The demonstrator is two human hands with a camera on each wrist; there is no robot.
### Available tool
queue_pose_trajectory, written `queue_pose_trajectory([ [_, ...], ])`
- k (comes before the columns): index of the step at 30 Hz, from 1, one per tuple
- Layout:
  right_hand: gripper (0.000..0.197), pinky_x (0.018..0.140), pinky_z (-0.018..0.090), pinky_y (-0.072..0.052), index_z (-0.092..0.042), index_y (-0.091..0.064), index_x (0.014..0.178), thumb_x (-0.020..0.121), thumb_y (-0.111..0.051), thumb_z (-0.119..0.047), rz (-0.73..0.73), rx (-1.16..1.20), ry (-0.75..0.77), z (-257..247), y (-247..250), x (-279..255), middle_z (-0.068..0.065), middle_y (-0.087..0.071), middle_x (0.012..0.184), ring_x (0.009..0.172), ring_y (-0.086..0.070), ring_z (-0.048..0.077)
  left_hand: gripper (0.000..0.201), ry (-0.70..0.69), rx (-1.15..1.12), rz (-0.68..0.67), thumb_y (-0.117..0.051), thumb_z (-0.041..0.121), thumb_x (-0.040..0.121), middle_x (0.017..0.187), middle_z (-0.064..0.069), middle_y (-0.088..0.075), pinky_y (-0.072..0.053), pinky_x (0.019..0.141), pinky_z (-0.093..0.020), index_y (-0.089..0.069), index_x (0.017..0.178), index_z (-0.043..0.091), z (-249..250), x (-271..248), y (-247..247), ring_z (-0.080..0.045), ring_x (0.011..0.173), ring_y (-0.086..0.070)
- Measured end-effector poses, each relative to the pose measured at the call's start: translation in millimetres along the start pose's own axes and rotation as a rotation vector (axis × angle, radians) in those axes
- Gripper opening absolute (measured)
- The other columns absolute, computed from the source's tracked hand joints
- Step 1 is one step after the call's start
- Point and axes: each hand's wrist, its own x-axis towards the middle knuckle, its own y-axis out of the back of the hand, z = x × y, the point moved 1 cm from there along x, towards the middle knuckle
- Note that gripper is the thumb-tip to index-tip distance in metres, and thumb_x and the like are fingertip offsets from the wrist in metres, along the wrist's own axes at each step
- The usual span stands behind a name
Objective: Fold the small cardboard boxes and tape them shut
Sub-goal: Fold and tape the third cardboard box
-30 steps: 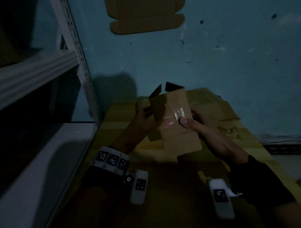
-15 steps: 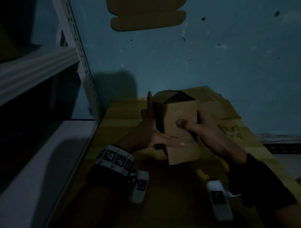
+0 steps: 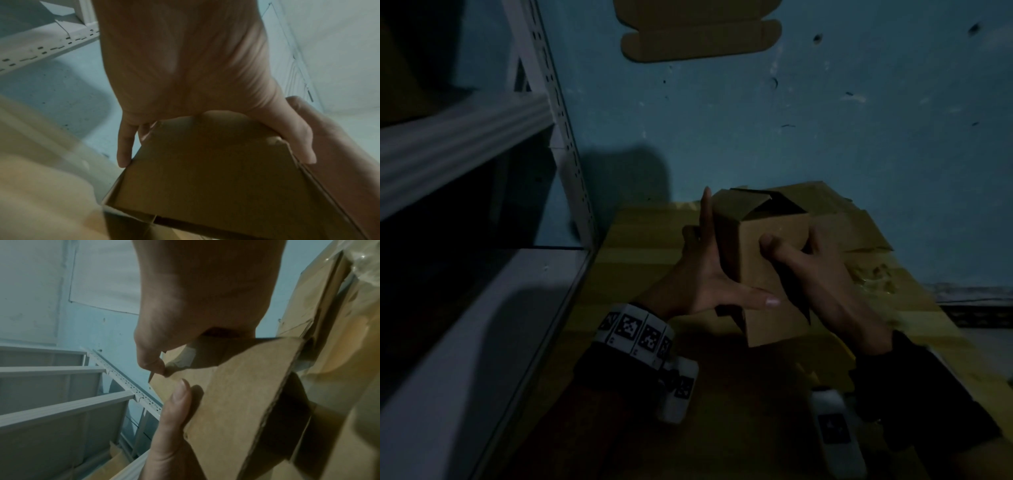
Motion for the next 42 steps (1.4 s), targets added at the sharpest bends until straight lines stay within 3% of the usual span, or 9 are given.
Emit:
queue_pose_trajectory([
  [6, 0.016, 0.063, 0.018, -0.055, -0.022, -0.065, 0.098, 0.092, -0.064, -0.008, 0.020, -0.043, 0.048, -3, 0, 1, -0.001, -0.072, 0.088, 0.078, -0.071, 0.012, 0.164, 0.000, -0.010, 0.012, -0.092, 0.053, 0.051, 0.159, 0.011, -0.011, -0.012, 0.111, -0.050, 0.047, 0.136, 0.033, 1, 1, -2, -0.013, 0.140, -0.005],
  [11, 0.008, 0.064, 0.032, -0.058, -0.010, -0.068, 0.096, 0.089, -0.068, -0.007, 0.038, -0.060, 0.059, -4, 3, 3, 0.007, -0.073, 0.086, 0.079, -0.071, 0.022, 0.164, -0.007, -0.016, 0.023, -0.091, 0.056, 0.048, 0.159, 0.014, -0.011, -0.011, 0.106, -0.043, 0.046, 0.138, 0.033, 1, 1, -5, -0.009, 0.138, -0.004],
  [18, 0.015, 0.057, 0.019, -0.054, -0.018, -0.067, 0.088, 0.087, -0.068, -0.003, 0.052, -0.021, 0.064, -4, 2, 2, 0.002, -0.072, 0.080, 0.072, -0.070, 0.016, 0.163, -0.011, 0.003, 0.050, -0.092, 0.050, 0.052, 0.158, 0.011, -0.014, -0.015, 0.106, -0.041, 0.045, 0.139, 0.031, 1, 0, -7, -0.011, 0.137, -0.009],
  [21, 0.017, 0.061, 0.017, -0.054, -0.022, -0.068, 0.096, 0.090, -0.068, -0.006, 0.044, -0.019, 0.072, -2, 2, 1, -0.006, -0.075, 0.086, 0.078, -0.072, 0.008, 0.162, -0.017, -0.006, 0.048, -0.092, 0.048, 0.054, 0.158, 0.016, -0.015, -0.012, 0.107, -0.041, 0.045, 0.139, 0.030, 2, 0, -5, -0.011, 0.138, -0.009],
  [23, 0.017, 0.066, 0.018, -0.055, -0.020, -0.069, 0.105, 0.089, -0.072, -0.022, 0.044, -0.011, 0.058, -1, 2, -1, -0.009, -0.076, 0.093, 0.084, -0.073, 0.007, 0.163, -0.009, -0.020, 0.043, -0.091, 0.053, 0.051, 0.158, 0.017, -0.014, -0.013, 0.110, -0.044, 0.045, 0.139, 0.032, 4, -1, -5, -0.012, 0.140, -0.008],
  [26, 0.039, 0.068, 0.016, -0.055, -0.019, -0.071, 0.110, 0.077, -0.076, -0.039, 0.066, -0.021, 0.060, -1, 1, -1, -0.012, -0.077, 0.096, 0.087, -0.073, 0.004, 0.161, -0.011, -0.032, 0.037, -0.085, 0.064, 0.047, 0.160, 0.015, -0.012, -0.015, 0.114, -0.049, 0.045, 0.137, 0.036, 5, 0, -6, -0.015, 0.144, -0.005],
  [29, 0.042, 0.070, 0.019, -0.056, -0.016, -0.071, 0.111, 0.077, -0.077, -0.038, 0.060, -0.015, 0.071, 0, 1, 2, -0.008, -0.077, 0.099, 0.091, -0.074, 0.006, 0.161, -0.016, -0.032, 0.035, -0.084, 0.068, 0.045, 0.160, 0.014, -0.015, -0.018, 0.116, -0.058, 0.045, 0.137, 0.038, 5, 1, -5, -0.020, 0.146, -0.008],
  [36, 0.033, 0.069, 0.027, -0.059, -0.003, -0.070, 0.106, 0.082, -0.077, -0.026, -0.039, -0.066, 0.080, 2, 17, 9, 0.004, -0.077, 0.097, 0.089, -0.075, 0.017, 0.161, -0.019, 0.004, 0.043, -0.084, 0.062, 0.047, 0.159, 0.016, -0.016, -0.013, 0.110, -0.042, 0.044, 0.139, 0.030, 4, 1, -2, -0.012, 0.138, -0.013],
  [42, 0.036, 0.068, 0.021, -0.056, -0.005, -0.070, 0.107, 0.082, -0.074, -0.030, -0.071, -0.110, 0.100, 0, 22, 8, 0.000, -0.076, 0.099, 0.091, -0.073, 0.011, 0.162, 0.007, -0.024, 0.021, -0.092, 0.049, 0.053, 0.160, 0.013, -0.010, -0.014, 0.113, -0.048, 0.043, 0.140, 0.032, 6, -1, 0, -0.011, 0.140, -0.009],
])
